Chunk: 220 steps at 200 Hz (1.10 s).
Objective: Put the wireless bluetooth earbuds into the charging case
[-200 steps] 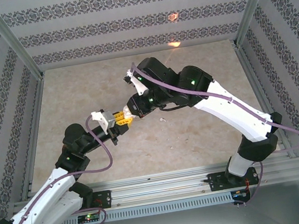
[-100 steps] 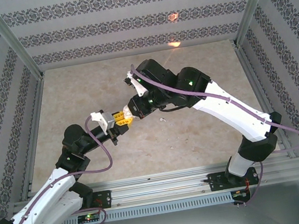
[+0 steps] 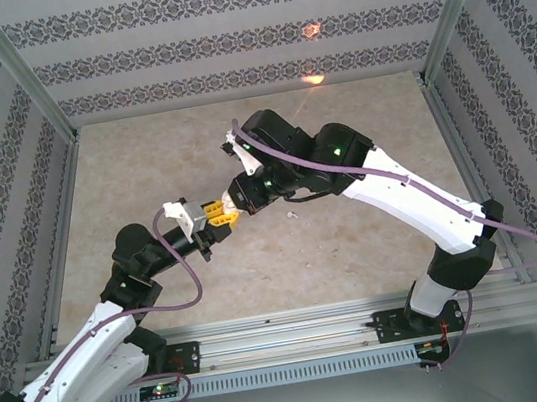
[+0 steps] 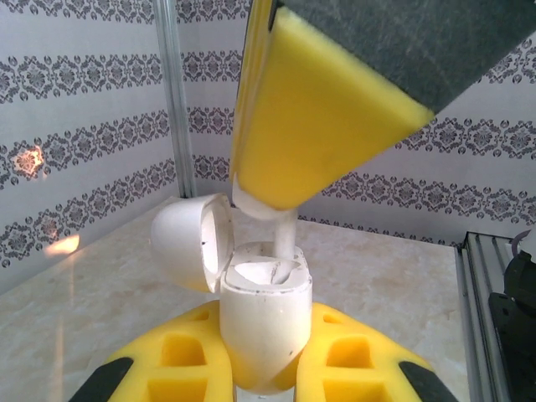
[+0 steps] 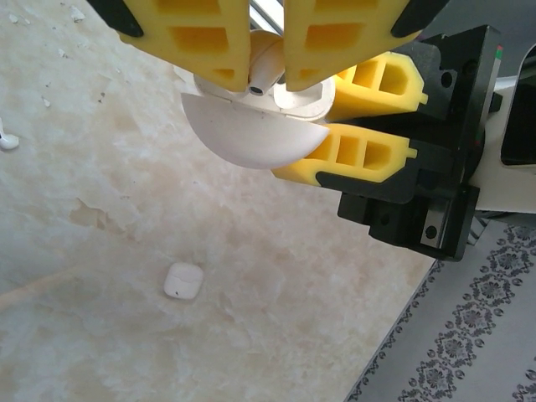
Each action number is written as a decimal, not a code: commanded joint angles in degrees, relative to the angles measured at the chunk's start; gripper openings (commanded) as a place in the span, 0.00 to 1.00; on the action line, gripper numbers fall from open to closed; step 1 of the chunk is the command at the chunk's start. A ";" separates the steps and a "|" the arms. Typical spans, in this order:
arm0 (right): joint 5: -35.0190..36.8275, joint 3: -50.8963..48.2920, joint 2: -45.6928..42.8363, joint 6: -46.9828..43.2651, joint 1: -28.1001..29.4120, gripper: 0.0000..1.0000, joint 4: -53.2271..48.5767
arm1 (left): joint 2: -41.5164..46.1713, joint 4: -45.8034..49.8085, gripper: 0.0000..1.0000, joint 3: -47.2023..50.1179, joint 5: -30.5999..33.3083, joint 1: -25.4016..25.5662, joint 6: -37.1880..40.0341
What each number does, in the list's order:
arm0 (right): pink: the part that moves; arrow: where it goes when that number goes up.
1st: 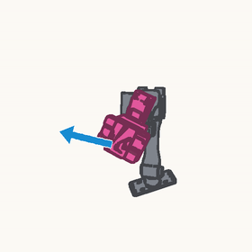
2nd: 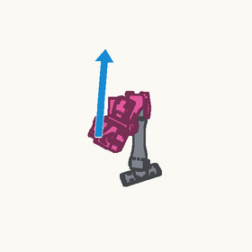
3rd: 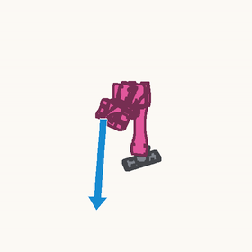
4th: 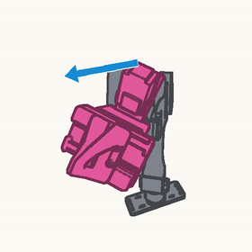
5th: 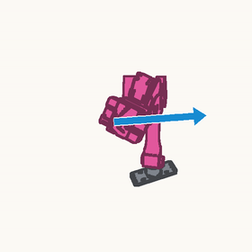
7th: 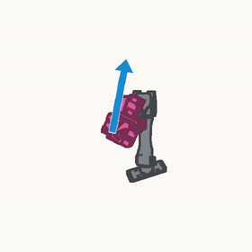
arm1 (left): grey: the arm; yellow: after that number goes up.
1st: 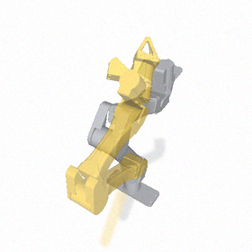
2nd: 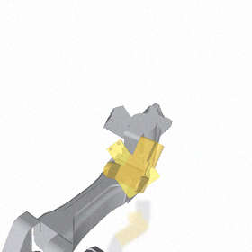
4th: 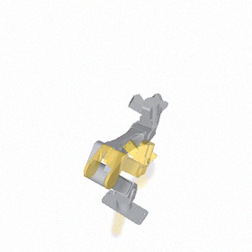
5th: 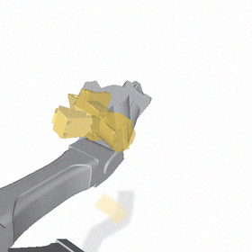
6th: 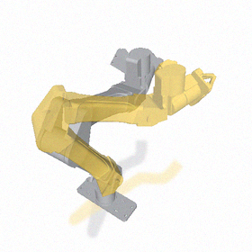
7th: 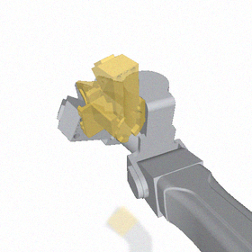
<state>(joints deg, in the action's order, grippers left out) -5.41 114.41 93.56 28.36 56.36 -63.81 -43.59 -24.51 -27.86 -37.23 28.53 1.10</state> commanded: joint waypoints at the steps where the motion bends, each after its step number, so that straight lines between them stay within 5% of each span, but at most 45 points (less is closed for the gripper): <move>1: 0.19 -1.53 -0.31 -0.10 -0.72 0.12 0.39 | 0.99 -2.56 0.00 0.15 -1.00 0.65 -0.31; 78: 0.95 -1.43 0.31 1.05 -0.81 0.15 -1.62 | 1.23 -2.37 0.00 -0.09 -0.82 0.66 -0.14; 121: 1.32 -1.63 0.31 1.29 -0.81 0.28 -1.91 | 1.32 -2.35 0.00 -0.04 -0.74 0.65 -0.14; 167: 1.72 -0.59 0.18 1.03 -1.16 0.30 -2.02 | 1.27 -2.33 0.00 0.16 -0.80 0.71 -0.48; 220: -5.16 -3.02 -0.84 2.40 -3.31 0.33 1.63 | 1.06 -2.23 0.00 -0.08 -0.90 0.65 -0.42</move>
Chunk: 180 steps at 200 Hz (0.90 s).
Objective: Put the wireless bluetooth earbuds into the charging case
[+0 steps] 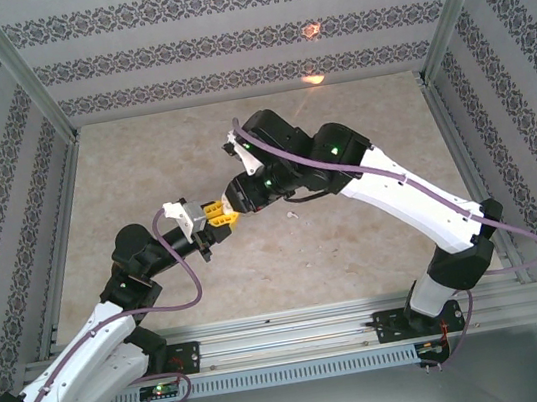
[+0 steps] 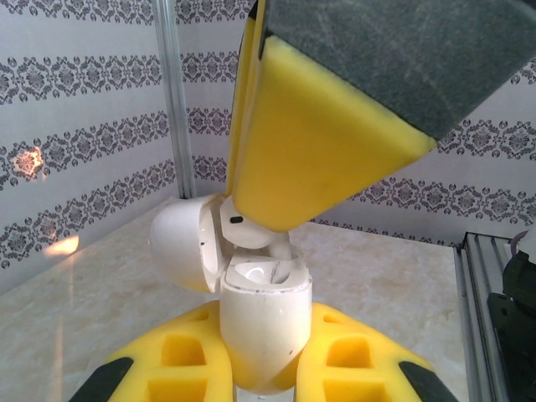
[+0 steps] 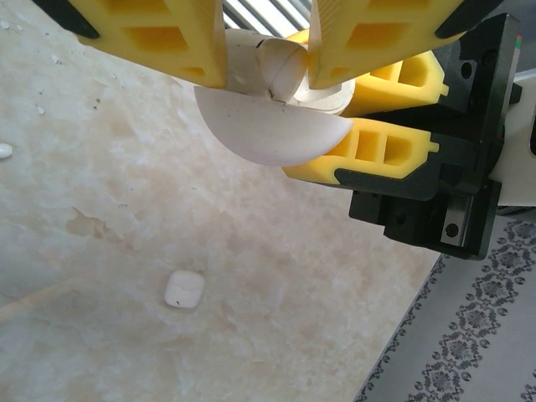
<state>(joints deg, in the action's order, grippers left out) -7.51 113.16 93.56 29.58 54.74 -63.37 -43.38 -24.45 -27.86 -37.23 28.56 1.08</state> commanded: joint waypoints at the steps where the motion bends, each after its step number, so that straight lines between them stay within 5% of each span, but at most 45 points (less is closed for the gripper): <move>1: -3.27 -1.92 -0.92 1.27 -1.76 0.33 1.35 | 0.80 -2.28 0.00 -0.04 -0.90 0.62 -0.39; 132: -7.26 -11.29 -7.38 4.56 -4.90 0.41 9.41 | 0.84 -2.59 0.00 0.23 -1.35 0.63 -0.99; 180: -8.86 -13.47 -7.55 4.96 -5.08 0.37 11.35 | 1.05 -3.36 0.00 0.52 -1.87 0.67 -1.85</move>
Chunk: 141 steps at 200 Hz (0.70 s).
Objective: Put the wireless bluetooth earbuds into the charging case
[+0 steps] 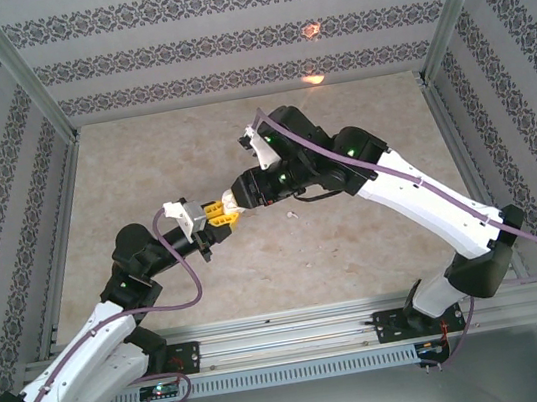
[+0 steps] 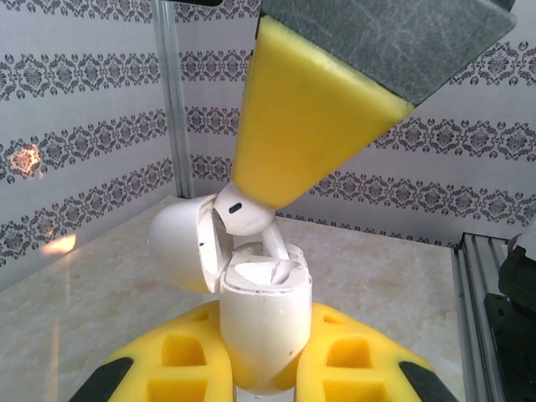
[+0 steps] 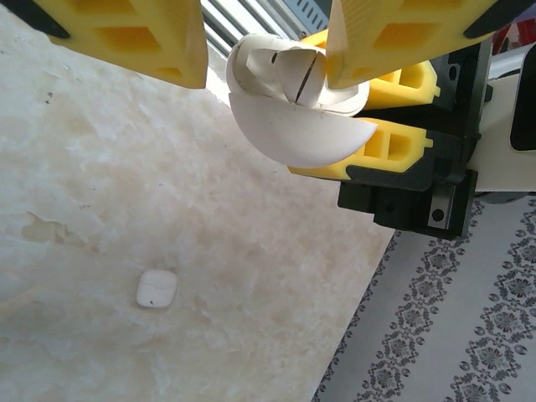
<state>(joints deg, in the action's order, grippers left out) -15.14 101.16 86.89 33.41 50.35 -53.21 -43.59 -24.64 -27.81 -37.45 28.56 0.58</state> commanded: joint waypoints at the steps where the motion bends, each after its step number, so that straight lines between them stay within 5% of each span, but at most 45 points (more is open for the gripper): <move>1: -1.31 -1.53 -0.91 1.22 -0.69 0.36 1.23 | 1.29 -3.23 0.00 0.52 -1.61 0.65 -1.36; 59: -3.27 -3.15 -1.89 1.92 -0.69 0.18 3.28 | 1.01 -3.79 0.00 0.87 -1.84 0.62 -1.68; 141: 1.44 -2.61 -1.42 1.89 1.50 0.09 1.64 | 1.01 -3.73 0.00 0.91 0.01 0.62 -1.11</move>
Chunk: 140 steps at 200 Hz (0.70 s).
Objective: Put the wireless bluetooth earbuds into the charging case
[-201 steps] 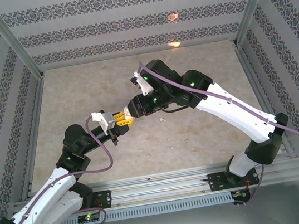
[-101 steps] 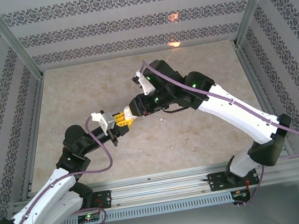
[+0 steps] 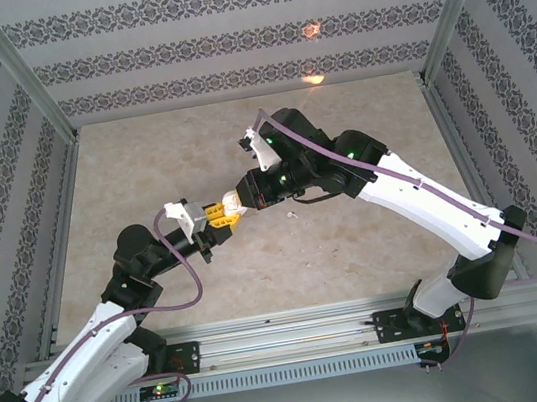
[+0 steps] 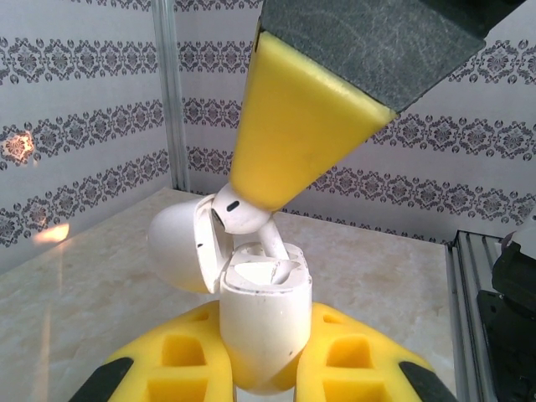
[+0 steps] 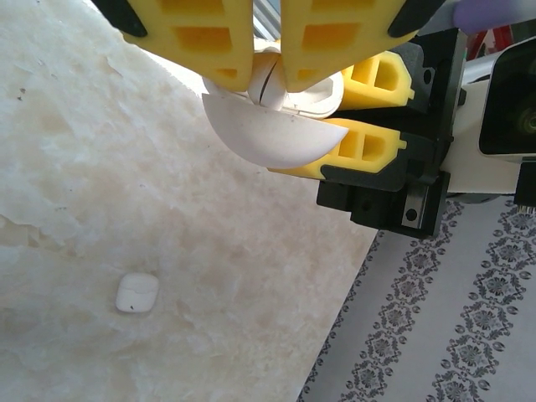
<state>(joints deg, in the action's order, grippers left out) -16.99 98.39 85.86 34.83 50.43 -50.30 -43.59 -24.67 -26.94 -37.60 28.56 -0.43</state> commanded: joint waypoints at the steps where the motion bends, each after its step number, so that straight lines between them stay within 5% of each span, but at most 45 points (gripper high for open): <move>1: 3.42 0.19 -0.32 0.44 1.46 0.09 -1.37 | 0.99 -3.67 0.00 0.04 0.25 0.67 -0.06; 140: 14.19 7.19 4.42 2.72 5.46 0.02 -8.73 | 1.72 -3.24 0.00 -0.02 6.53 0.71 3.81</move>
<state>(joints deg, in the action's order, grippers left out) -4.93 104.12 88.75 36.27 55.29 -54.65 -43.29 -24.62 -26.79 -33.36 28.84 1.54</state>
